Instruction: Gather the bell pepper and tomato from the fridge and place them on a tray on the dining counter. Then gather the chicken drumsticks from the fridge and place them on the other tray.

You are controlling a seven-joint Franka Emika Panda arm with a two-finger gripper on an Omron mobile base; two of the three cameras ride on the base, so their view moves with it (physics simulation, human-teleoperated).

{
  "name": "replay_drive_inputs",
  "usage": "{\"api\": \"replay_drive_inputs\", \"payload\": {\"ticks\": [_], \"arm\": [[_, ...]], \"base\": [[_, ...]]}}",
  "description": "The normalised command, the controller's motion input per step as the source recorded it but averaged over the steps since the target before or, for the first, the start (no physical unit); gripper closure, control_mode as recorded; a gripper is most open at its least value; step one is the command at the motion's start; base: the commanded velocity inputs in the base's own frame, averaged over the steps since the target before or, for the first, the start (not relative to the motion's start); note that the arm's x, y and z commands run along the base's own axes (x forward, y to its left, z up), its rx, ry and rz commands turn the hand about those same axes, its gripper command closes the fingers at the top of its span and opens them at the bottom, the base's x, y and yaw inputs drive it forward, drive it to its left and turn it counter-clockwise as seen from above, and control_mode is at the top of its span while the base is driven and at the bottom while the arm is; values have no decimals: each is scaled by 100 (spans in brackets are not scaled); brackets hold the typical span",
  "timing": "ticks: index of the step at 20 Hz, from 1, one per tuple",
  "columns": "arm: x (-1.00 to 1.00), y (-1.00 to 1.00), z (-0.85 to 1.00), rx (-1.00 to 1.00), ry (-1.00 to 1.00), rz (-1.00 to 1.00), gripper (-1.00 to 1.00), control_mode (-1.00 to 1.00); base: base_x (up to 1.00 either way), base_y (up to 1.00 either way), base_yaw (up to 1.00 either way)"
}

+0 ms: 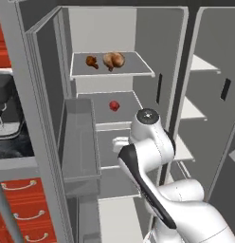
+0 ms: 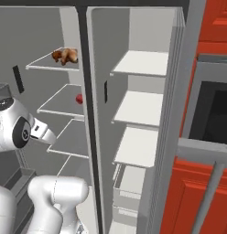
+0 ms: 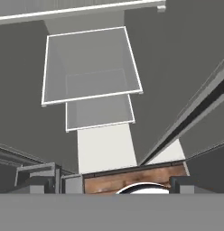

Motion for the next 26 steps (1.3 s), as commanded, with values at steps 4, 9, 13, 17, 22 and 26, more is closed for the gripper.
{"api": "replay_drive_inputs", "payload": {"ticks": [4, 9, 13, 17, 22, 26], "arm": [[0, 0, 0, 0, 0, 0, -100, 100], [0, 0, 0, 0, 0, 0, -100, 100], [31, 10, 7, 2, -3, 0, -100, -100], [82, 9, 31, 5, -12, 1, -100, -100], [82, 1, 27, 2, -16, 0, -100, -100], [62, 0, 19, 0, -20, 2, -100, -100]], "base": [[65, -1, 0], [63, 0, 0], [26, 3, 0], [0, 0, 0], [0, 0, 0], [0, 0, 0]]}}
